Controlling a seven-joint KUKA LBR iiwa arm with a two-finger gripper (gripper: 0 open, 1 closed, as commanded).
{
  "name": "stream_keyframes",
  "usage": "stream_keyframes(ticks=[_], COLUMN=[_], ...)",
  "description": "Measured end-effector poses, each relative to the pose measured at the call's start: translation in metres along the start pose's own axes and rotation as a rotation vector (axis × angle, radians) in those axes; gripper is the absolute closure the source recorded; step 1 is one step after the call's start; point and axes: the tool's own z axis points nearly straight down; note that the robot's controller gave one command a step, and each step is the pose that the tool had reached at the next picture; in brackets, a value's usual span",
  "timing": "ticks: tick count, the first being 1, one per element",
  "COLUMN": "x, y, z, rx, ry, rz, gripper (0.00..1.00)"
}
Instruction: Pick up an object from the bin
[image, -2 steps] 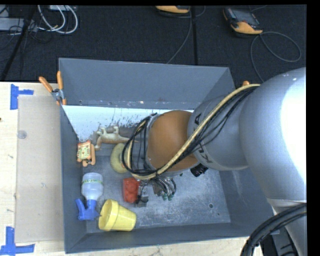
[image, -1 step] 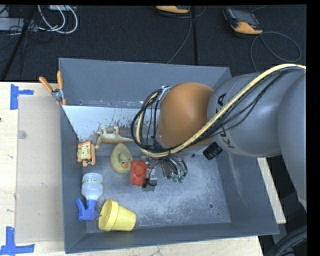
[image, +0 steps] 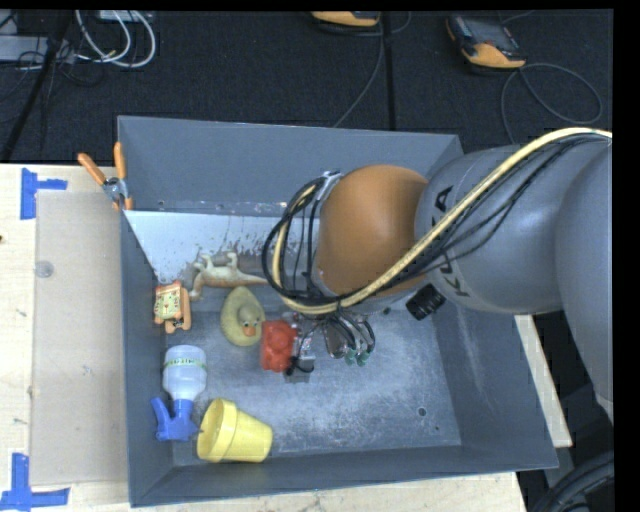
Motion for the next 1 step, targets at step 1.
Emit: stream_keyframes(ticks=[1], x=[-0.004], y=[0.0116], z=[-0.0927], rx=[0.0], ry=[-0.001], rz=[-0.029], gripper=[1.0])
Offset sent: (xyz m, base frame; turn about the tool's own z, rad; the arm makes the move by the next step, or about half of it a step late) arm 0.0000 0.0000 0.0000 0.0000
